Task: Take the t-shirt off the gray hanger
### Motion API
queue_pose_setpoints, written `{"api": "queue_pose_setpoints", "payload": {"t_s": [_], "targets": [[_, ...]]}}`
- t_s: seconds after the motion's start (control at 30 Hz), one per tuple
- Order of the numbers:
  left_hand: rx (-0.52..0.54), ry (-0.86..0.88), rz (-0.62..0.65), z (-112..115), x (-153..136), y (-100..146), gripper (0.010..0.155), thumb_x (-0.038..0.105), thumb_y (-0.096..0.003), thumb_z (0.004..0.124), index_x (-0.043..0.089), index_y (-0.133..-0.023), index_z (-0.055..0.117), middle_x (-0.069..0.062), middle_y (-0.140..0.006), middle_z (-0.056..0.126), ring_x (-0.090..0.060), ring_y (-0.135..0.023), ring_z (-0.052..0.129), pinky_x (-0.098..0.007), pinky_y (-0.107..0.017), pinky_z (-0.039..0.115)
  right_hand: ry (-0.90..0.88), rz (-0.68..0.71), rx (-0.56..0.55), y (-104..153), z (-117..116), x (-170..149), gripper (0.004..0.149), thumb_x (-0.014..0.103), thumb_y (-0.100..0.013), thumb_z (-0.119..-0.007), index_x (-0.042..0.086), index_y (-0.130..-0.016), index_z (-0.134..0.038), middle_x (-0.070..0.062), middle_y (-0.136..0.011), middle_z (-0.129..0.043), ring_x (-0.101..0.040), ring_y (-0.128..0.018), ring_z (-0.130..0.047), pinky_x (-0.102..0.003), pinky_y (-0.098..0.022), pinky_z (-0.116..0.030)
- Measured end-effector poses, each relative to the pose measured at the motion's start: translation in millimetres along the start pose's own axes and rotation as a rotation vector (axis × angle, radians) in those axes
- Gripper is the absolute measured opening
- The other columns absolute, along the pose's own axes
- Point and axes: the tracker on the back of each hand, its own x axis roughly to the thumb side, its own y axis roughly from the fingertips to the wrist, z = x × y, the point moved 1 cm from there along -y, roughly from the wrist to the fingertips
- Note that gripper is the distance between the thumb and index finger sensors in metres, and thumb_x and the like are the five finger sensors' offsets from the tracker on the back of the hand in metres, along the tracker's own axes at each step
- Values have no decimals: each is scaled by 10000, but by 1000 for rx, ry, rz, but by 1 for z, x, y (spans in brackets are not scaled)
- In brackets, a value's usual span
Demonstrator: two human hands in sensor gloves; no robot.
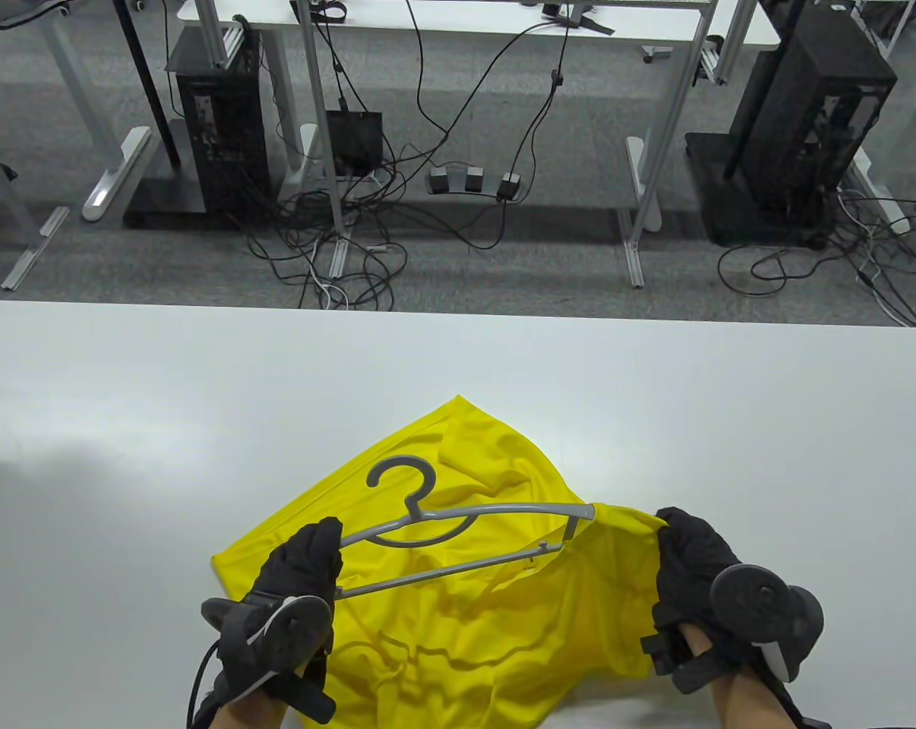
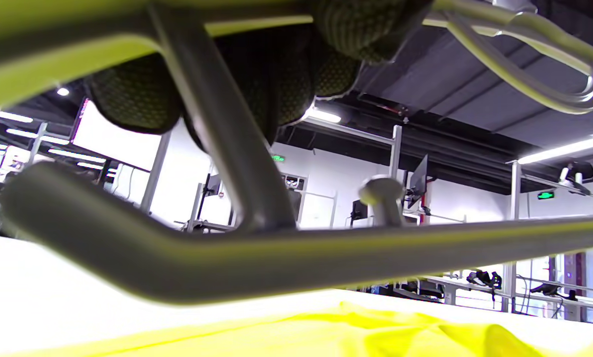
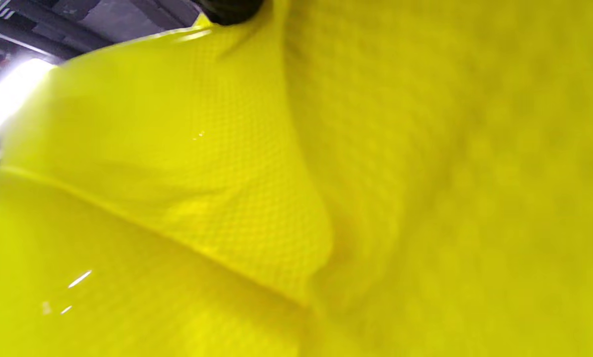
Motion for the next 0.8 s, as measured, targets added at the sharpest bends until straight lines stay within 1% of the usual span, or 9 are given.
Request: {"api": "queue_pose_setpoints", "payload": {"t_s": [0.23,0.4,0.47,0.53,0.57,0.6,0.63,0.73,0.8], "targets": [[-4,21,-52,-1,-7,-1,515,253,-474,721,114,-969,701,-171,-875,825,-288,-643,1011,-552,-498,859,22,-68,-4,-2,1,-10,417,263,-466,-680,65,-819,-779,-200,-732,-878,-378,-567,-949,-610,-419,-775],[-39,105,-90,3,-6,-1,522,248,-477,725,83,-972,700,-195,-856,836,-290,-616,1027,-542,-475,880,52,-32,24,-1,-4,-5,417,266,-465,-684,68,-818,-784,-200,-733,-881,-378,-567,-951,-609,-421,-774],[-71,131,-90,7,-2,-2,523,248,-477,729,71,-969,706,-202,-844,846,-286,-598,1038,-537,-459,891,74,-1,80,-1,-10,1,422,269,-468,-689,72,-828,-787,-207,-751,-880,-394,-586,-945,-617,-435,-762],[-104,157,-96,10,1,-2,526,248,-478,735,55,-966,715,-214,-827,859,-286,-575,1048,-532,-437,902,95,16,156,0,-16,5,466,300,-474,-686,76,-875,-765,-227,-827,-841,-436,-684,-895,-641,-493,-710],[-132,174,-103,13,3,-2,526,248,-478,739,46,-964,721,-217,-817,866,-286,-558,1056,-530,-418,909,105,32,190,1,-20,7,527,338,-478,-679,71,-931,-712,-248,-922,-755,-480,-817,-776,-662,-558,-620],[-171,195,-121,16,5,-2,527,249,-481,741,40,-964,721,-223,-814,868,-287,-551,1060,-530,-410,912,125,38,235,1,-24,10,606,389,-481,-669,71,-995,-630,-256,-1026,-617,-511,-942,-583,-674,-622,-498],[-197,215,-133,19,7,-2,527,248,-484,744,31,-964,722,-231,-809,869,-291,-540,1065,-530,-396,916,139,34,256,2,-26,13,660,431,-478,-666,87,-1032,-566,-233,-1090,-500,-503,-1007,-420,-673,-664,-389],[-291,270,-183,28,9,-2,532,246,-491,744,0,-963,715,-246,-790,874,-291,-511,1078,-528,-364,928,170,66,310,3,-29,23,787,482,-469,-677,112,-1092,-369,-194,-1145,-256,-452,-1031,-121,-646,-682,-178],[-346,287,-213,34,9,-2,536,243,-495,741,-17,-963,707,-256,-785,872,-294,-503,1080,-527,-354,930,187,96,358,6,-31,29,834,518,-465,-669,140,-1100,-283,-155,-1149,-139,-412,-1025,-29,-624,-677,-102]]}}
